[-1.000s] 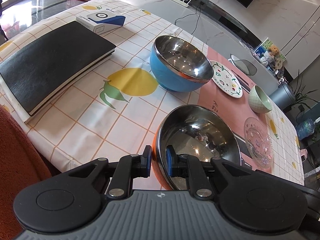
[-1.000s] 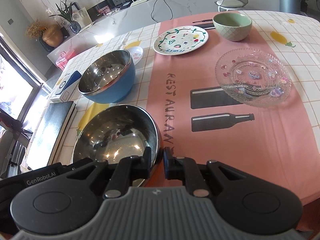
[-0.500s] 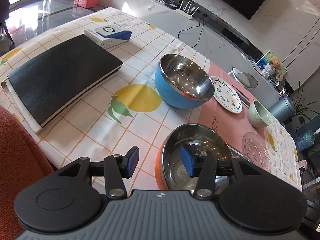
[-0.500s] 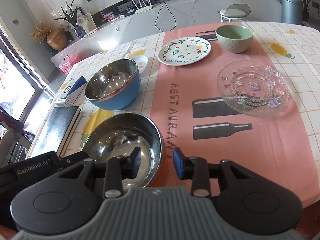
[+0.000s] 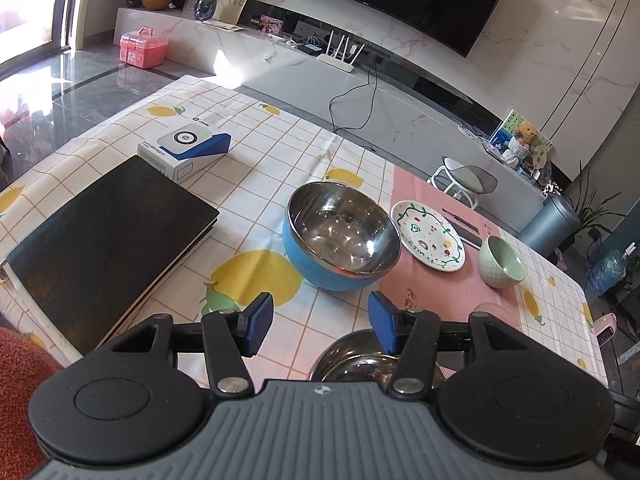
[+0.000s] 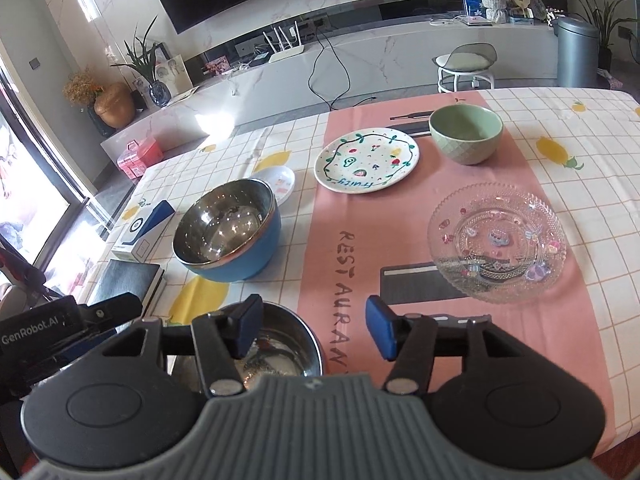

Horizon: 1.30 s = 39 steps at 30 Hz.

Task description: Organize plates and bowls

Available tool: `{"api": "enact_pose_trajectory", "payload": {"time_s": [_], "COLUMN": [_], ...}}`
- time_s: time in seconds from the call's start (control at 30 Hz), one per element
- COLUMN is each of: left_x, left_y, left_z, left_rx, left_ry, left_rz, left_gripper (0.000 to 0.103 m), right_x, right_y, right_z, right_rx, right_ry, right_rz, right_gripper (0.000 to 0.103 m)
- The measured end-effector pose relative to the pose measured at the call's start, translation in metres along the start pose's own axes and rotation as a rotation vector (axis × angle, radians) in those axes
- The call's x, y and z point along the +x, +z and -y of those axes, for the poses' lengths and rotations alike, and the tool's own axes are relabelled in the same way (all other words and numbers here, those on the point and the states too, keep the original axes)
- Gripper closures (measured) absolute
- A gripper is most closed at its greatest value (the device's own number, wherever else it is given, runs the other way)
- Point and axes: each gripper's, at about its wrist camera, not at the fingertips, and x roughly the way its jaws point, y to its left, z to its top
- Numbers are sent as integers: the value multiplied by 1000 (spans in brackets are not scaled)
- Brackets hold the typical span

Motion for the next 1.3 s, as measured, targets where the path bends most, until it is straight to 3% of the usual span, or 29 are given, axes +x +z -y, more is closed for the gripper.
{"api": "enact_pose_trajectory", "payload": {"time_s": [0.3, 0.73, 1.13, 1.23, 1.3], "left_x": [16, 61, 115, 124, 129], "left_y": [21, 49, 61, 61, 61], "left_z": [-10, -16, -25, -25, -26], "left_rx": [-83, -99, -72, -71, -72], "left_ry": [0, 23, 55, 57, 59], "left_rz": [21, -17, -129, -150, -163], "left_gripper": [36, 34, 40, 48, 59], "right_x": [14, 62, 127, 139, 145], "right_y": [22, 54, 77, 79, 79], "right_z": [-3, -25, -40, -38, -37], "right_rx": [22, -3, 3, 26, 36], "right_ry": [2, 20, -20, -18, -12], "right_rz": [11, -21, -116, -143, -156], "right_gripper": [39, 40, 55, 66, 70]}}
